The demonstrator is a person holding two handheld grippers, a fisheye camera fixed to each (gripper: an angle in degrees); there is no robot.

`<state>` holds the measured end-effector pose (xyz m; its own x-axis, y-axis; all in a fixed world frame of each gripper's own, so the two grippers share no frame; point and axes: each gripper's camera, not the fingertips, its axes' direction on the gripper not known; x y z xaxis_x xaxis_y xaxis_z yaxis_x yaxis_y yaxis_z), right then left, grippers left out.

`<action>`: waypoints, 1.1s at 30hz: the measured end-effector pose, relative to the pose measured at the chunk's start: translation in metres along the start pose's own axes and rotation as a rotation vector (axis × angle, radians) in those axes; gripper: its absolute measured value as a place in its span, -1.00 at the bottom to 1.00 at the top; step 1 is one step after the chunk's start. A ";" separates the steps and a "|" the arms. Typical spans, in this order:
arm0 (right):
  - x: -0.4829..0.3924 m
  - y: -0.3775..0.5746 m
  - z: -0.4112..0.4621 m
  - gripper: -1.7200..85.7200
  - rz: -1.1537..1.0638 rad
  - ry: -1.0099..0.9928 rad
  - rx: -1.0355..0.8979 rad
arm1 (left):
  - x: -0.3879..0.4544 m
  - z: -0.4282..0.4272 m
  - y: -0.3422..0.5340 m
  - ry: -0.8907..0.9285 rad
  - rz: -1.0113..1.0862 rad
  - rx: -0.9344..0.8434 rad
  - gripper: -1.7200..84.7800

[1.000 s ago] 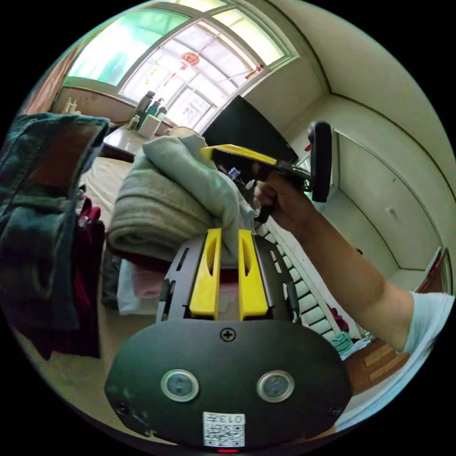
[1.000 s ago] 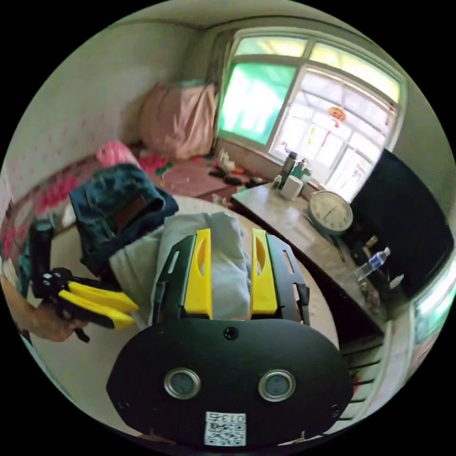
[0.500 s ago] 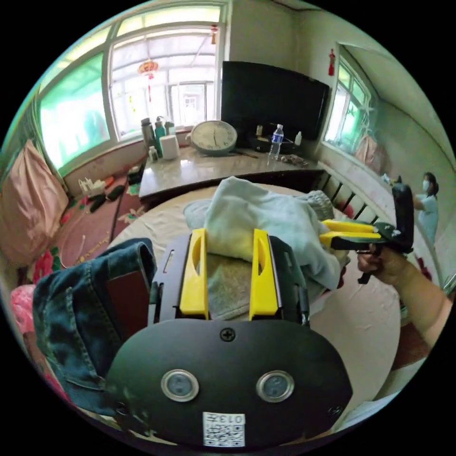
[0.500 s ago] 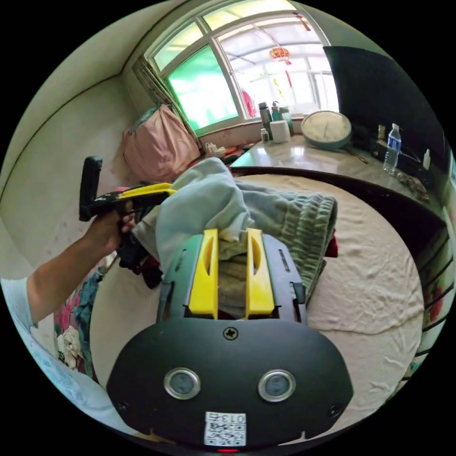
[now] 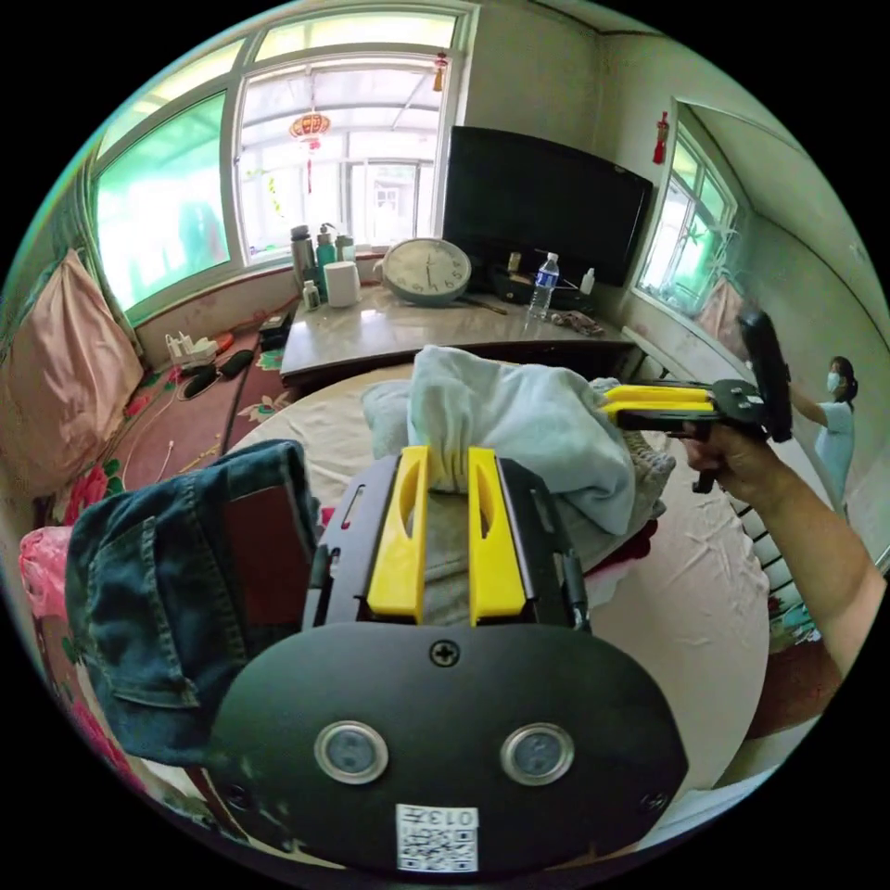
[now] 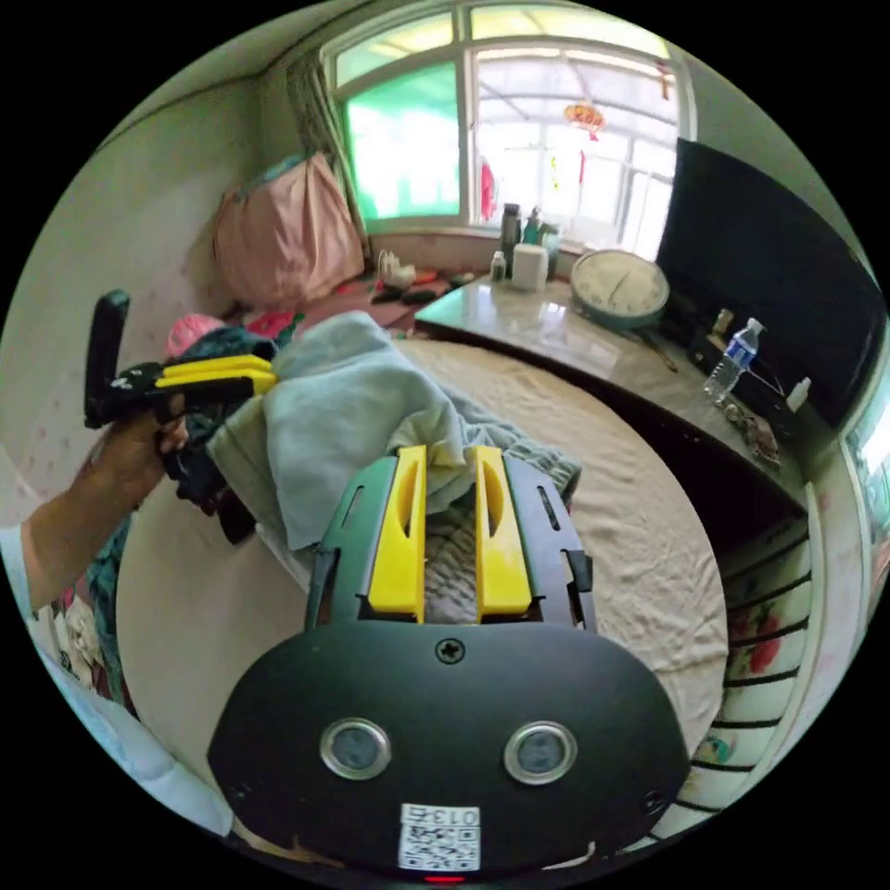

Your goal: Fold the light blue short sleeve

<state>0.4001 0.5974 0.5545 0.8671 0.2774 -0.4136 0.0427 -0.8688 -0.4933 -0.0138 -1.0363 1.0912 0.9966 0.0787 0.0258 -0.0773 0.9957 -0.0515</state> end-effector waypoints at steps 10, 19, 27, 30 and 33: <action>-0.112 0.053 -0.030 -0.63 -0.243 0.102 0.243 | 0.065 -0.019 -0.020 -0.028 0.456 0.076 -0.80; -0.154 0.030 -0.015 -0.85 -0.476 0.340 0.113 | 0.093 0.005 -0.027 -0.032 0.568 -0.094 -0.84; -0.198 0.083 0.017 -0.84 -1.000 0.719 0.011 | 0.124 -0.014 0.017 -0.028 0.496 -0.121 -0.92; -0.204 0.099 0.016 -0.82 -0.941 0.726 0.039 | 0.123 -0.030 0.034 0.024 0.482 -0.139 -0.95; -0.205 0.103 -0.014 -0.84 -0.822 0.644 0.045 | 0.111 -0.066 0.060 -0.058 0.472 -0.031 -0.96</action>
<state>0.2339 0.4459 0.5989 0.6805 0.4936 0.5416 0.7320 -0.4916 -0.4717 0.0940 -0.9713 1.0247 0.8496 0.5252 0.0483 -0.5190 0.8488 -0.1005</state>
